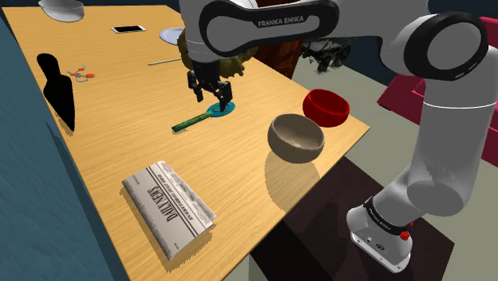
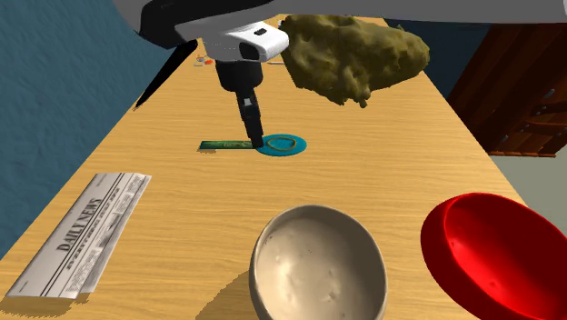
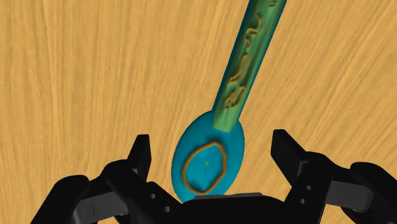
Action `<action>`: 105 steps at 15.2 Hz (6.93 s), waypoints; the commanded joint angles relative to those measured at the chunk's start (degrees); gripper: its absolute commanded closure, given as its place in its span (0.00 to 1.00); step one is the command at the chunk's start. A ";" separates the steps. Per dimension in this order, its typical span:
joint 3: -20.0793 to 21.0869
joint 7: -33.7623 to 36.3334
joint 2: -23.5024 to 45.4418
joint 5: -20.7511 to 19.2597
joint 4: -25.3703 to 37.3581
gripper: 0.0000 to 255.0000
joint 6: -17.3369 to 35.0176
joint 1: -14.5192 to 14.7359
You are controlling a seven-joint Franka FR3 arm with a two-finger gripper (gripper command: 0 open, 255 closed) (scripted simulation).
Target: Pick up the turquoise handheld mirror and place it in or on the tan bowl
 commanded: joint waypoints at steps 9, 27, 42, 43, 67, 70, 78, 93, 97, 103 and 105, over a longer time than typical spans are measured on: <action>-1.11 1.82 2.00 -1.46 -3.14 0.00 4.76 -0.09; -0.93 1.55 1.57 -1.17 -2.22 1.00 3.50 -0.06; -0.21 -0.28 0.02 0.08 7.29 1.00 -6.99 1.19; -0.19 -0.39 0.04 0.09 8.11 1.00 -7.76 1.35; 2.22 -7.33 -26.96 13.93 -14.17 1.00 -7.78 -9.57; 0.81 -11.05 -35.93 18.79 -22.67 1.00 -6.27 -11.14; -5.95 -19.85 -57.35 27.21 -40.70 1.00 -7.17 -9.44; -7.35 -22.16 -65.75 30.02 -56.04 1.00 -0.11 -7.04; -6.81 -21.93 -65.39 30.35 -58.57 1.00 2.75 -6.78; -7.35 -21.59 -65.20 30.00 -58.59 1.00 2.82 -6.11; -7.60 -21.59 -65.12 29.80 -57.72 0.00 1.99 -6.10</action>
